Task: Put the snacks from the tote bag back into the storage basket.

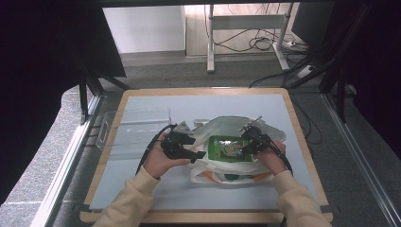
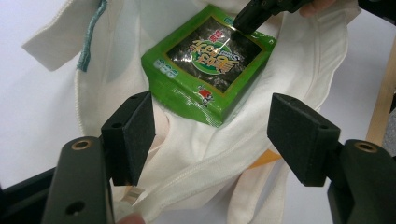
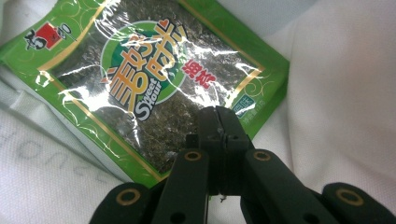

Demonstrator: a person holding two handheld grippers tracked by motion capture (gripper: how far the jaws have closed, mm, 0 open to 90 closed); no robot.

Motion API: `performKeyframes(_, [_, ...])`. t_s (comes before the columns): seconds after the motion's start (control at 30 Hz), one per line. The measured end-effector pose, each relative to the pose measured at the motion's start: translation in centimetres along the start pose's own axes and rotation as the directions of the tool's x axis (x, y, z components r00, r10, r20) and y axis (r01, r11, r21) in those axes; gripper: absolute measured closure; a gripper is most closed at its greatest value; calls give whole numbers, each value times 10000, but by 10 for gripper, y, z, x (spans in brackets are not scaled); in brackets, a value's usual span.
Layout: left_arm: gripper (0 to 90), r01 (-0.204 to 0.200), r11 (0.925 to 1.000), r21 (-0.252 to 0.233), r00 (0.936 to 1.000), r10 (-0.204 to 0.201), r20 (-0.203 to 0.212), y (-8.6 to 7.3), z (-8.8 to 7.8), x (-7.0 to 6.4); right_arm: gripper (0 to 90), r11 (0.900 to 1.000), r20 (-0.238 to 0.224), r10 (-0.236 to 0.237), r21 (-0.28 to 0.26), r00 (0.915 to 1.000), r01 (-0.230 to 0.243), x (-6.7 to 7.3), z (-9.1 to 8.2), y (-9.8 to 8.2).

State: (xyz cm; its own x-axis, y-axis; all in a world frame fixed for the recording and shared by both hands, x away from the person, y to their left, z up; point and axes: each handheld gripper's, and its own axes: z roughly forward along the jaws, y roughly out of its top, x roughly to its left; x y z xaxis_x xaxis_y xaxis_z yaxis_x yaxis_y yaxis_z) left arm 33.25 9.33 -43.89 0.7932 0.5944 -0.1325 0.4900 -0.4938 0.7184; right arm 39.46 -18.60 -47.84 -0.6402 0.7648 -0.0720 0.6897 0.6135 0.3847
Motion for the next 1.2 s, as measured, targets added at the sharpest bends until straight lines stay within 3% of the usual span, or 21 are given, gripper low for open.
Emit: performKeyframes(1.2, [317, 4, 9998, 197, 10000, -2, -81, -2, 6, -2, 896, 9995, -134, 290, -130, 9995, -292, -4, 4, -6])
